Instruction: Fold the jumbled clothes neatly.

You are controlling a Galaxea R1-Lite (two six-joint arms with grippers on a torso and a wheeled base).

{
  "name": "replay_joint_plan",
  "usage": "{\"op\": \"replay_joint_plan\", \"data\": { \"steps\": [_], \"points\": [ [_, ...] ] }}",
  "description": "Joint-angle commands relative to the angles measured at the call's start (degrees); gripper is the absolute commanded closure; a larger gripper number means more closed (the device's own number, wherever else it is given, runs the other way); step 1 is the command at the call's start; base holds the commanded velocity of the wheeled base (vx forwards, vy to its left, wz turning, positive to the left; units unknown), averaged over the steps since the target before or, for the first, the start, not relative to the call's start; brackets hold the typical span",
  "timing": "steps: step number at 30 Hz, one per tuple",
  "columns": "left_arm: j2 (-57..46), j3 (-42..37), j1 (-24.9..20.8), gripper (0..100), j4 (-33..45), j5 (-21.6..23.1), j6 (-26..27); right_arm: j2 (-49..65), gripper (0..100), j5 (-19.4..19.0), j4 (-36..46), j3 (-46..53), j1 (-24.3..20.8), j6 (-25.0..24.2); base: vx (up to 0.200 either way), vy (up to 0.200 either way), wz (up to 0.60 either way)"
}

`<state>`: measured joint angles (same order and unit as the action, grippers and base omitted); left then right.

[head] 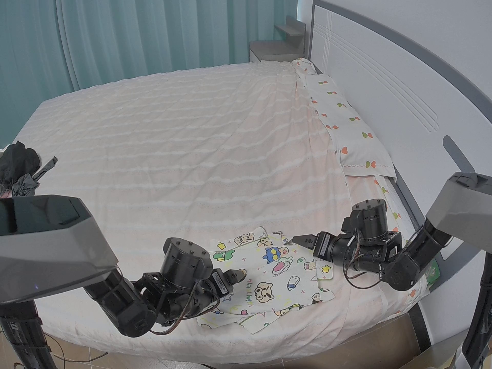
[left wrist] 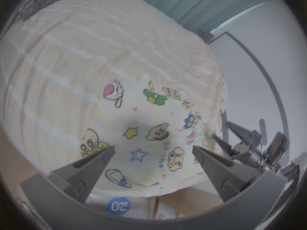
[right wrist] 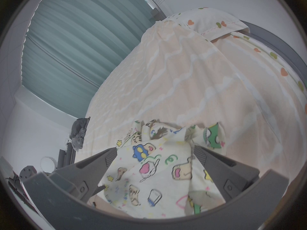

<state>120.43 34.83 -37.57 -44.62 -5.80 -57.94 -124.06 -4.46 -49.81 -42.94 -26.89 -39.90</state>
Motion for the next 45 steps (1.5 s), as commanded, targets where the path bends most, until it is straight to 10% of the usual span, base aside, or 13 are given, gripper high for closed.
{"op": "replay_joint_plan", "data": {
  "steps": [1, 27, 36, 45],
  "points": [
    [-5.91, 1.21, 0.83, 0, -0.12, -0.09, 0.02, 7.08, 0, -0.64, -0.20, 6.02, -3.25, -2.02, 0.000, 0.000, 0.00],
    [10.26, 17.73, 10.06, 0, -3.46, -5.27, 0.55, 0.05, 0, -2.75, 3.32, 11.03, -8.79, -3.08, 0.000, 0.000, 0.00],
    [-6.00, 13.60, 14.28, 0, 3.84, -3.69, 0.64, 17.45, 0, -1.16, 4.02, 18.85, -7.47, -3.25, 0.000, 0.000, 0.00],
    [-39.48, 4.99, 12.87, 0, 16.58, -6.50, 9.25, 50.50, 0, 14.48, 12.55, 27.91, -5.71, 4.39, 0.000, 0.000, 0.00]
  ]
}}
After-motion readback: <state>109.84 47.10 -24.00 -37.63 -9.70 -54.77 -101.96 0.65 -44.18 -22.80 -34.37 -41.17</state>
